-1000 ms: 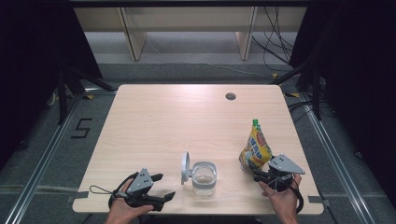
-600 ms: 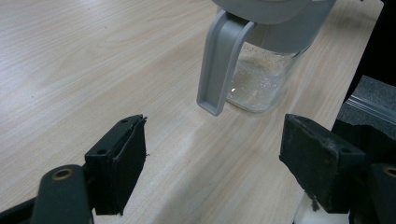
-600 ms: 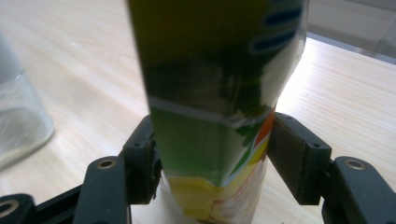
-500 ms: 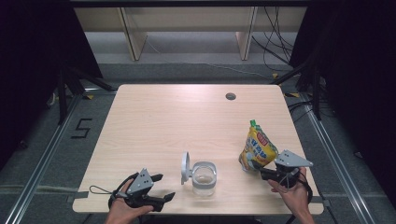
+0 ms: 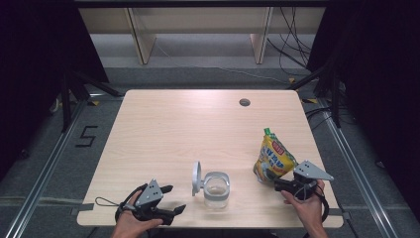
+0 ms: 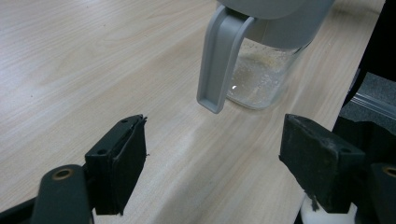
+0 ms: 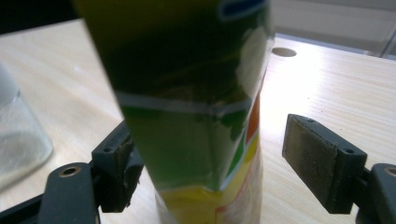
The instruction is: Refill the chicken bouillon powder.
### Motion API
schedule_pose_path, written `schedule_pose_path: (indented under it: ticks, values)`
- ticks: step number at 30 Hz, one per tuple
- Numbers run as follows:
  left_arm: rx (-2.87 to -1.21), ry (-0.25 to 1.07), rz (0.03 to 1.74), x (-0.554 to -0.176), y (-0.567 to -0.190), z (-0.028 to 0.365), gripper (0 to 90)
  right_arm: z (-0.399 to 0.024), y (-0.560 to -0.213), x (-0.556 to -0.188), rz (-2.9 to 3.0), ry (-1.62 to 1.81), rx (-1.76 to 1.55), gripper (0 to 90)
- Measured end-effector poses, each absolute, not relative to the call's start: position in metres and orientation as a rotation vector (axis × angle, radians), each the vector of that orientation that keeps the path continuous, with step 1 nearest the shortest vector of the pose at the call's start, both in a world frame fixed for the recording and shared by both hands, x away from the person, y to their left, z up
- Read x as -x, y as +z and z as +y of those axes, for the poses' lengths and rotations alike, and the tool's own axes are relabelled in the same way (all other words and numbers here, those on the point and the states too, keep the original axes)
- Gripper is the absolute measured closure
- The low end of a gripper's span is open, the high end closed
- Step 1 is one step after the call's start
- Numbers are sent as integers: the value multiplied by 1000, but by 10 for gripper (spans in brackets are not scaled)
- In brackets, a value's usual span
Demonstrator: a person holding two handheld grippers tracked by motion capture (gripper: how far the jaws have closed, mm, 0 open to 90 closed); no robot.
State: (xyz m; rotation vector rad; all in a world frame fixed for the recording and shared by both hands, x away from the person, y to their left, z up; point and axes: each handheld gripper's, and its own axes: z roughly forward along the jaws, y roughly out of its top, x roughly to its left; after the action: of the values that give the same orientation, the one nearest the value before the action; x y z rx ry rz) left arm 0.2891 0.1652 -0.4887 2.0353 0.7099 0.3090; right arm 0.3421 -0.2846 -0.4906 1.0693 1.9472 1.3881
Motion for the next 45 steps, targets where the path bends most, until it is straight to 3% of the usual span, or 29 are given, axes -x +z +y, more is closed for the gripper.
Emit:
schedule_pose_path:
  ticks: [11,21,33,45]
  values:
    - [-2022,293,743,-287,-490,163,221,-273,-505,-344,1912,1397,-1143,198]
    - [-2033,297,707,-288,-491,163,221,-270,-513,-354,1853,1419,-1091,248]
    - [-2030,275,721,-287,-491,161,221,-271,-514,-360,1788,1432,-1083,372]
    - [-2017,277,719,-287,-493,160,222,-269,-514,-361,1771,1459,-1118,408]
